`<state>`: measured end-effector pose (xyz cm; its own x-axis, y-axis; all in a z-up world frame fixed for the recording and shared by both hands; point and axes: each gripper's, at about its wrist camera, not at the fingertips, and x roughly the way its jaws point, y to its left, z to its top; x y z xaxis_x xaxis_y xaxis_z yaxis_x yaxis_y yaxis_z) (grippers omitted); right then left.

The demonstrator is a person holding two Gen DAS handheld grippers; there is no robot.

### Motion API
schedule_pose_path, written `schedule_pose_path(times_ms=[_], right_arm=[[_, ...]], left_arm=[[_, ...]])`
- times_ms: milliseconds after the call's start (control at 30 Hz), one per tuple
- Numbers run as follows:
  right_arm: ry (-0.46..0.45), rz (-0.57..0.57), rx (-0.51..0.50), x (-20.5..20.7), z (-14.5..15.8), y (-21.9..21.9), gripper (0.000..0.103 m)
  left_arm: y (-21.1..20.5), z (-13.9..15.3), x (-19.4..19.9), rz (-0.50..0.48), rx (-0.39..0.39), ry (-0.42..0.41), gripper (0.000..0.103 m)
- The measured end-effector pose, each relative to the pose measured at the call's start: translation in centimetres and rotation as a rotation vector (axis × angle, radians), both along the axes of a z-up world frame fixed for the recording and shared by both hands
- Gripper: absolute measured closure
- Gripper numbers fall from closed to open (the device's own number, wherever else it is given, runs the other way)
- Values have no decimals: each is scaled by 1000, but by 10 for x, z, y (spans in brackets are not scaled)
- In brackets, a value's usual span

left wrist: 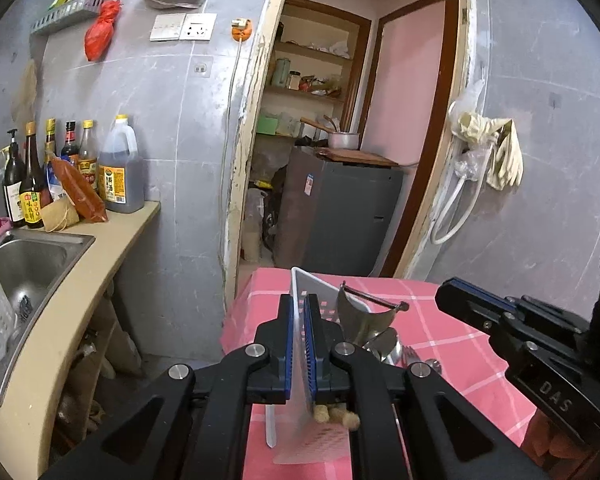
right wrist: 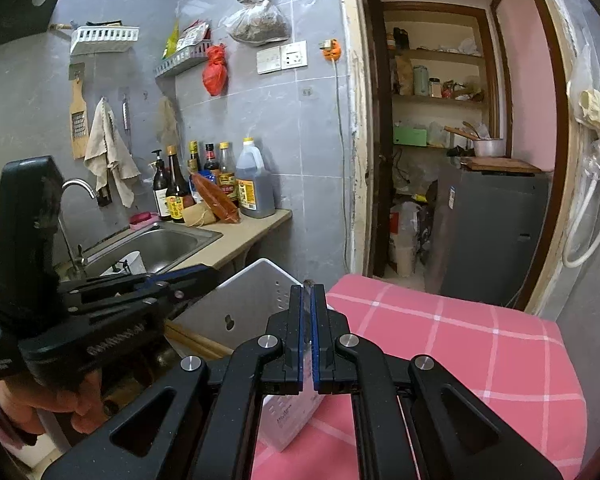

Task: Organize utensils
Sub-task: 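Lower both spoons into the white caddy and open both grippers, then move both tools back toward the remaining fork and spoons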

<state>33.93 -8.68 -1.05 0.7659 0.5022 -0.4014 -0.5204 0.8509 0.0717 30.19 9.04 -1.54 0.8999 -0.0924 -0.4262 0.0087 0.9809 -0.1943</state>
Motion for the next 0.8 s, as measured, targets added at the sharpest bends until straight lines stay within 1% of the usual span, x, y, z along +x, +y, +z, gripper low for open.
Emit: schedule_pose_path(times_ms=[67, 100, 133, 167, 200, 233, 300, 367, 400, 433, 500, 533, 567, 600, 633, 667, 700, 767, 800], right_arm=[[9, -21, 13, -1, 1, -7, 100], [12, -30, 19, -1, 1, -10, 97], [15, -44, 27, -2, 2, -15, 91], [16, -51, 33, -2, 3, -18, 87], [15, -60, 41, -2, 5, -21, 79], [13, -72, 51, -3, 6, -26, 75], [11, -90, 67, -7, 9, -35, 75], [11, -105, 70, -9, 12, -42, 72], [11, -118, 71, -11, 13, -45, 66], [11, -133, 76, -13, 15, -50, 60], [6, -152, 71, -16, 18, -56, 54], [0, -166, 67, -19, 19, -59, 49], [-3, -176, 65, -22, 21, -63, 46], [-7, -186, 62, -25, 23, -66, 39], [-13, -198, 60, -29, 24, -69, 34], [-22, -211, 59, -33, 26, -74, 32], [-26, -218, 58, -37, 28, -76, 27], [-35, -240, 49, -43, 31, -83, 20], [-39, -250, 45, -46, 32, -86, 15]], left_arm=[[2, 3, -4, 11, -18, -3, 91], [4, 5, -6, 19, -32, -5, 87], [5, 6, -8, 24, -40, -9, 85], [6, 8, -12, 33, -51, -19, 80], [6, 9, -15, 38, -55, -24, 75], [7, 10, -17, 43, -56, -27, 72], [6, 13, -22, 52, -54, -34, 60], [5, 16, -27, 58, -51, -38, 53], [4, 17, -29, 60, -49, -40, 47], [3, 18, -33, 65, -43, -49, 44], [0, 21, -41, 79, -31, -64, 27], [-2, 22, -45, 89, -23, -73, 23], [-3, 24, -49, 95, -18, -79, 18], [-4, 26, -52, 99, -16, -83, 12], [-5, 28, -56, 104, -15, -87, 9], [-6, 29, -59, 111, -14, -89, 4], [-7, 31, -63, 119, -12, -91, 1], [-10, 33, -69, 126, -7, -101, 0], [-12, 34, -71, 127, -4, -104, 0]])
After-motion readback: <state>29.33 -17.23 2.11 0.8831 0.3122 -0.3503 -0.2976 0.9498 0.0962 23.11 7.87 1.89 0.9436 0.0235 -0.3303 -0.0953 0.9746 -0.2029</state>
